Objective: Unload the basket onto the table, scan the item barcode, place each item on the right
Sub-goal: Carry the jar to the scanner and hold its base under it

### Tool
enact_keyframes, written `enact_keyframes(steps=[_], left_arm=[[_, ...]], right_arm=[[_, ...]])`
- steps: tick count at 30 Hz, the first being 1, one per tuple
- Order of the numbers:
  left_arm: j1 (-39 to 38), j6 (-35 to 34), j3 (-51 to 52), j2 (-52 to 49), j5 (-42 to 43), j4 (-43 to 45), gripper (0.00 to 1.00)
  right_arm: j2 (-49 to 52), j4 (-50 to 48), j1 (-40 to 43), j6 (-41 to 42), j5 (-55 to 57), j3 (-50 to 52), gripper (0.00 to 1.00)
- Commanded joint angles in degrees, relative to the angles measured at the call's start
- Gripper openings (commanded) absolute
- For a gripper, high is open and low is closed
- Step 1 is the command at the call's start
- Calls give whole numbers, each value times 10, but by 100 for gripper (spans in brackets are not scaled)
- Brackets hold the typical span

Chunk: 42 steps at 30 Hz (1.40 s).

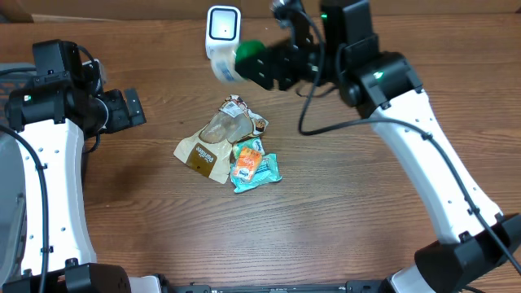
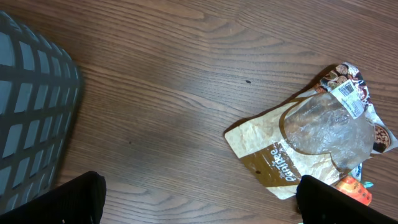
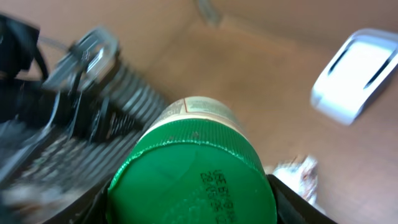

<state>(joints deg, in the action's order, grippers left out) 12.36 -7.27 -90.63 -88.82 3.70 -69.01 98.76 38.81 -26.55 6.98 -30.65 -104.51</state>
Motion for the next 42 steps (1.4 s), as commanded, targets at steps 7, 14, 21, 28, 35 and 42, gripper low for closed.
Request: enact_keyframes(steps=[7,14,21,28,35,42], left_arm=[[-4,7,-3,3,4,0,100],[-4,7,-3,3,4,0,100],[-4,7,-3,3,3,0,100],[-4,7,-3,3,4,0,100],[-4,7,-3,3,4,0,100],[-4,7,-3,3,4,0,100]], right_arm=[[85,-165,-68,-174,469,-26,33],[195,-359,-66,-336,501,-26,29],[287,-523,-65,-526,473,-26,34],[356,-611,-59,-630,451,-26,35],[398,-632,-39,-673,399,-26,35],[425,-673,-24,-698,355,-26,33]])
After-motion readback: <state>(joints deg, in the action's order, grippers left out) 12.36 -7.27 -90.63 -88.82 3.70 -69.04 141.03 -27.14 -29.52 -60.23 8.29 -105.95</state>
